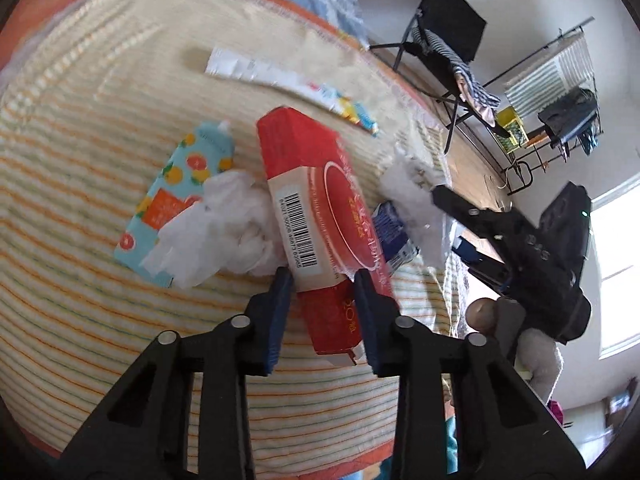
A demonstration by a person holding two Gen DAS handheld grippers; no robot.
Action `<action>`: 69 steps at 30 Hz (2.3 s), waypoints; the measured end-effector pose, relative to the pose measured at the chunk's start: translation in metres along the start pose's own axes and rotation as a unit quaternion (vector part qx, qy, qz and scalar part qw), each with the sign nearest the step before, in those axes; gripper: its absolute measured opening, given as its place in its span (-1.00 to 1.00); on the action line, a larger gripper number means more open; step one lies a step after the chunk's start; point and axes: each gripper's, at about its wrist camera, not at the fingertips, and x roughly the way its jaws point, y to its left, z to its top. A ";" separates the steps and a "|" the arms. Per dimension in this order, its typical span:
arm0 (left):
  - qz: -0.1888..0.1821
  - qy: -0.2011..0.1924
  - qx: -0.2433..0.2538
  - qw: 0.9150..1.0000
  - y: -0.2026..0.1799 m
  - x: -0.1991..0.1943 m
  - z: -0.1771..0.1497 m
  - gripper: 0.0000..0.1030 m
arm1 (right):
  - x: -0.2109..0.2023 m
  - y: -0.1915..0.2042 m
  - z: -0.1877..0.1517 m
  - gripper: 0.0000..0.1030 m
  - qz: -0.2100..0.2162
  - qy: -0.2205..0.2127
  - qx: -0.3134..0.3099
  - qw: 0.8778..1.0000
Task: Collect trash
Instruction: 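Grasp the red tissue box with the left tool while the right tool grasps the white bag, then carry the tissue box and white bag over the blue basket with both tools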
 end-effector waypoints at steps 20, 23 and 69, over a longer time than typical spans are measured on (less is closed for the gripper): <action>0.003 -0.035 0.043 0.998 -0.028 0.009 0.010 -0.51 | 0.003 -0.001 0.003 -0.02 0.005 0.004 -0.007 1.000; 0.006 -0.045 0.070 0.997 -0.040 0.005 0.007 -0.53 | -0.003 -0.001 0.002 -0.05 0.003 -0.001 -0.012 1.000; 0.039 -0.065 0.180 0.981 -0.043 -0.077 -0.058 -0.62 | -0.178 0.061 -0.131 -0.13 -0.020 -0.072 -0.101 0.992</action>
